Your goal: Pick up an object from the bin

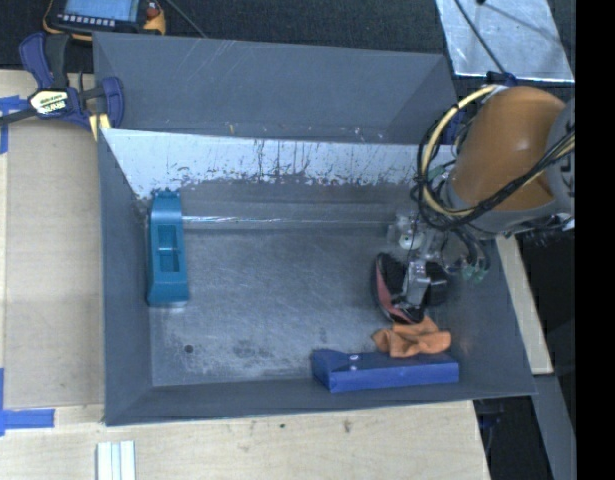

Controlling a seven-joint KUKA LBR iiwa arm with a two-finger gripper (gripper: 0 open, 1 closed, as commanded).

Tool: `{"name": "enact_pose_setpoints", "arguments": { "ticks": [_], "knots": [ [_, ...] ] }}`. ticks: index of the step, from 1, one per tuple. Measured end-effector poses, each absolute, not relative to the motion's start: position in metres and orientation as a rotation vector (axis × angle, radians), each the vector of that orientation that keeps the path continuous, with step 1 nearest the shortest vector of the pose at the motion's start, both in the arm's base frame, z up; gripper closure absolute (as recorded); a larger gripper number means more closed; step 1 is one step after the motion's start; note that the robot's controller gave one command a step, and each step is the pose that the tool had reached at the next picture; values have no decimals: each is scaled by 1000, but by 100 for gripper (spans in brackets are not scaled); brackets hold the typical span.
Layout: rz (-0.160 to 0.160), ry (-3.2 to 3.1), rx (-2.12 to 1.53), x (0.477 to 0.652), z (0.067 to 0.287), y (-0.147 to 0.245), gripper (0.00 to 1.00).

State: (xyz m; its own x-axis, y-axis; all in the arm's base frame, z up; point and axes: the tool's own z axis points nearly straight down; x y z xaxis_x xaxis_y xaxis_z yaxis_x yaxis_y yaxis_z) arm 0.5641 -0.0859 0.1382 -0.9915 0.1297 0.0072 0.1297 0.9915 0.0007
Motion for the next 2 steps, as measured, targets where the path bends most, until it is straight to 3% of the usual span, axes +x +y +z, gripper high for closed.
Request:
{"name": "enact_pose_setpoints", "arguments": {
  "ticks": [1,2],
  "knots": [
    [0,-3134,-252,555,151,-33,100],
    [0,-3134,-252,555,151,-33,0]
  ]
}}
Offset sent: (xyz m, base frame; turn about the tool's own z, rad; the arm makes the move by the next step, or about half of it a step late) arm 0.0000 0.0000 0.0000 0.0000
